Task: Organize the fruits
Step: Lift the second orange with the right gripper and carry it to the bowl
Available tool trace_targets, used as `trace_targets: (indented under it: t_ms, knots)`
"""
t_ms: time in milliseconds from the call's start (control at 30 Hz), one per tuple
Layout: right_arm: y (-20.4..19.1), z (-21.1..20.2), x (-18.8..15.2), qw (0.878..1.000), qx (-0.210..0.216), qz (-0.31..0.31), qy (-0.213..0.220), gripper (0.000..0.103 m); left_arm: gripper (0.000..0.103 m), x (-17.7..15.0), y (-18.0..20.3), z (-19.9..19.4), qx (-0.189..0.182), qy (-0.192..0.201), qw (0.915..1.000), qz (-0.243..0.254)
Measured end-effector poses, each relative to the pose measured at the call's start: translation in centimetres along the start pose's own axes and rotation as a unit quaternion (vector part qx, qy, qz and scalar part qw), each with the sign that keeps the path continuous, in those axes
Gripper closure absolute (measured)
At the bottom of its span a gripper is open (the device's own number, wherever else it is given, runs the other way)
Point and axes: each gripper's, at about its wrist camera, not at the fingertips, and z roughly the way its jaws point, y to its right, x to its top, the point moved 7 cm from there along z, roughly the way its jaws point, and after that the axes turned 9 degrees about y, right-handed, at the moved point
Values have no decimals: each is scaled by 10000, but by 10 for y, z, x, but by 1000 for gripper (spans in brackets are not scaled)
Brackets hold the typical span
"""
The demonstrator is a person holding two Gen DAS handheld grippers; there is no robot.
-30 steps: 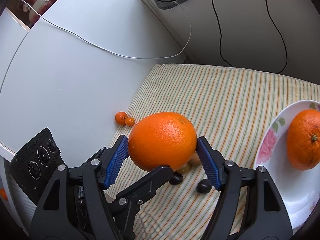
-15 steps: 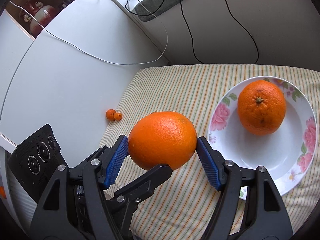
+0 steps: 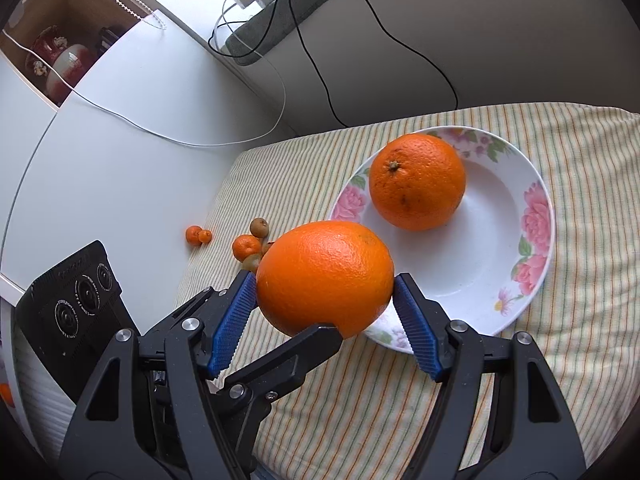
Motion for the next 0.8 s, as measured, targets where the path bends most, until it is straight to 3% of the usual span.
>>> trace_targets:
  t_ms: [400, 800]
  knots:
    - [33, -6, 2, 9997, -113, 223, -3, 29, 35, -2, 13, 24, -91, -236, 9997, 73]
    - [40, -3, 6, 9998, -152, 157, -28, 29, 35, -3, 10, 34, -112, -341, 9993, 47]
